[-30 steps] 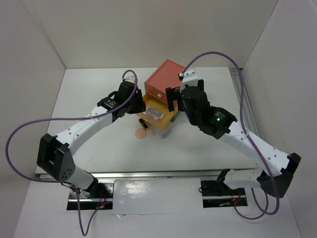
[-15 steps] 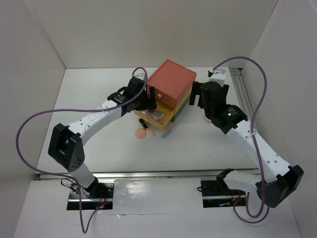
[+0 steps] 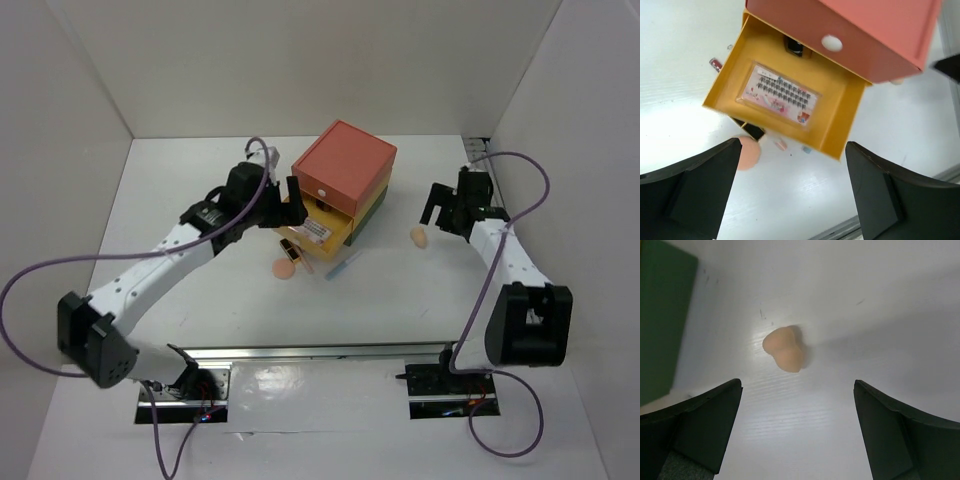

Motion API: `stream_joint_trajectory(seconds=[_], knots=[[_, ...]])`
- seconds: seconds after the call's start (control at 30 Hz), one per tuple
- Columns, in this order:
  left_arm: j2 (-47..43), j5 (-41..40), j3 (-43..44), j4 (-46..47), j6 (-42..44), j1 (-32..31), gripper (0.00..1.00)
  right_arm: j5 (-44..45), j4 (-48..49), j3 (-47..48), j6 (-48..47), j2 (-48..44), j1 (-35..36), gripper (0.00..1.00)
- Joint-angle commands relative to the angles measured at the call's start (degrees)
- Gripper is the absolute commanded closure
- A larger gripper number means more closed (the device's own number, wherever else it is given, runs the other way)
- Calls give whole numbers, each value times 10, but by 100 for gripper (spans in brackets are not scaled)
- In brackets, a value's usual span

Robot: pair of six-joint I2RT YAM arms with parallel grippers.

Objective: Organize the makeup

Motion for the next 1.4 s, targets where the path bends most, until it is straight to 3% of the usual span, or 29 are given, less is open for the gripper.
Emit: stream_joint_trajectory(seconds=[0.0, 0.27, 0.4, 0.47, 0.6, 0.67, 0.7, 0.73, 0.9, 1.03, 1.17, 1.27, 1.37], knots=[[-87, 13, -78, -2, 17, -11, 1, -59, 78, -3, -69, 41, 29, 0], [-199, 11, -232, -62, -48, -11, 1, -106, 146, -8, -129, 143, 34, 3], [-212, 5, -257, -80, -74, -11, 1, -104, 146, -8, -124, 187, 39, 13], [-212, 5, -264, -86, -80, -11, 2, -94, 156, -14, -123, 195, 45, 22], [-207, 5, -269, -81, -92, -11, 3, -60, 146, -14, -118, 201, 56, 67], [-207, 5, -269, -81, -92, -11, 3, -46, 140, -14, -113, 177, 56, 74], [-207, 5, -269, -81, -97, -11, 3, -45, 134, -14, -108, 166, 61, 91], [-207, 5, -274, -74, -97, -11, 3, -45, 134, -14, -108, 152, 67, 94], [-196, 5, -274, -69, -92, -11, 3, -40, 56, -1, -94, 20, 119, 94], [-183, 5, -281, -69, -98, -11, 3, -21, -4, 30, -87, -93, 229, 94], [-177, 15, -281, -54, -98, -11, 3, -40, -46, 70, -94, -149, 321, 93], [-177, 15, -292, -39, -98, -11, 3, -83, -18, 84, -103, -149, 386, 92], [-171, 15, -292, -31, -98, -11, 3, -89, 6, 111, -123, -90, 437, 89]])
